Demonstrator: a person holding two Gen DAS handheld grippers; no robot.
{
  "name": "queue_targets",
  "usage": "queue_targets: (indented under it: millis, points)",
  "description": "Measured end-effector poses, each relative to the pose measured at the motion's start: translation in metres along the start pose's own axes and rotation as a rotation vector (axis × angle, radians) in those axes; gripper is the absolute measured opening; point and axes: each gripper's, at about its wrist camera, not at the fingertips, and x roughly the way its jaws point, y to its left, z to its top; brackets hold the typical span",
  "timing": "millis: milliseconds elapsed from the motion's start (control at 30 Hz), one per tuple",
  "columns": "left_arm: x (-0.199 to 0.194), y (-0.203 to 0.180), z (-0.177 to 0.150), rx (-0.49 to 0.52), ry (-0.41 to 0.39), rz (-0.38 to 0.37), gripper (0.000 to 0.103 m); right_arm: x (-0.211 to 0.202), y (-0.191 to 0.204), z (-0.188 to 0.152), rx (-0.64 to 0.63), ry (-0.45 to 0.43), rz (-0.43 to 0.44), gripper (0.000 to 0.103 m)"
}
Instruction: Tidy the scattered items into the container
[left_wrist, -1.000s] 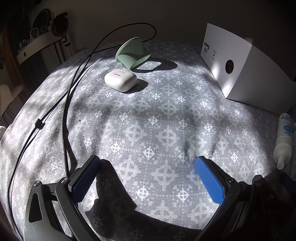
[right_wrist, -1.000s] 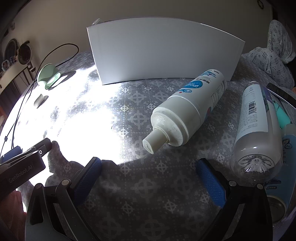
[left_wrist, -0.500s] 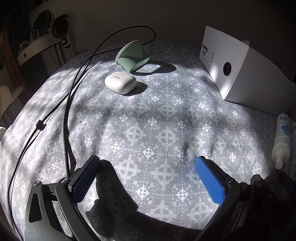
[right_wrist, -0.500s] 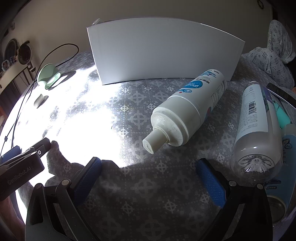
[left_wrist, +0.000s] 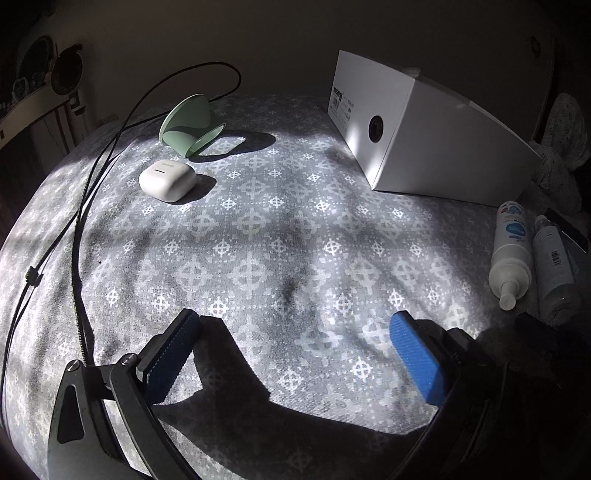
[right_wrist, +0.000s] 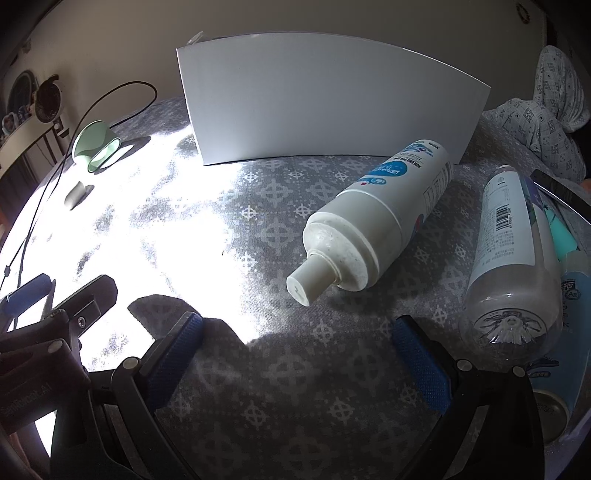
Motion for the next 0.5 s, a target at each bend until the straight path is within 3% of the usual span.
queue_targets:
  millis: [500]
  points:
    - [0.0090,-0.0016,0.0040,0.000,0.016,0.011,0.103,-0.0042,-0.0049,-0.0035,-0.003,-0.001,-0.005,0.103]
